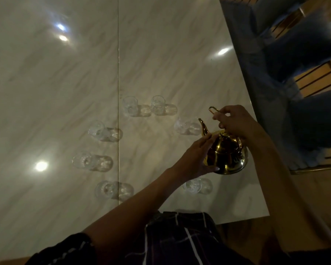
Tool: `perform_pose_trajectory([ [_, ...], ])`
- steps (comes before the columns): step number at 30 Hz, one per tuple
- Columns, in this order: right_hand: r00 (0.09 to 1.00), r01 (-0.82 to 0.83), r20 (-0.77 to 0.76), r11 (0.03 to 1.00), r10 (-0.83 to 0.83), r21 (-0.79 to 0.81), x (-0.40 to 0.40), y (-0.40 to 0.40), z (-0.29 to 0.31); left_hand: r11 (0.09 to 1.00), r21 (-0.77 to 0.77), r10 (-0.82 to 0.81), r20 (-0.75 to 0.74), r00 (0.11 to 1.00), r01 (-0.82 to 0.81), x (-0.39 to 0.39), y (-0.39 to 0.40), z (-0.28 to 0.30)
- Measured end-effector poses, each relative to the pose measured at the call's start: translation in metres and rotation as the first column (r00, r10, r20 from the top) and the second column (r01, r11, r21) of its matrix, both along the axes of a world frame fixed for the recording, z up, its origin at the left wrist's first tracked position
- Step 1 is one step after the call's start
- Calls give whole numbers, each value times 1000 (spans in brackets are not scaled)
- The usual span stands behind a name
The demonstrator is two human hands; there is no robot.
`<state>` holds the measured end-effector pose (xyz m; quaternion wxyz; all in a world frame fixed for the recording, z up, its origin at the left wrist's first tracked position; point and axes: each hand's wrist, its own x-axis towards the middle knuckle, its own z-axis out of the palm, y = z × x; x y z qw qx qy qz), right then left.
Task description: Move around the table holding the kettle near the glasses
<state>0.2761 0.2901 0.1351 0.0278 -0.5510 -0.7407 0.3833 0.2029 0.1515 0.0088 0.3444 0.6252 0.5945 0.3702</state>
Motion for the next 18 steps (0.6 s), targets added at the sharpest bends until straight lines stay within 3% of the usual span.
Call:
perform_pose_trajectory([
  [18, 1000, 1, 1, 1000, -1, -6, 0, -1, 4, 1000, -15, 1, 1, 1000, -1, 3, 1, 3],
])
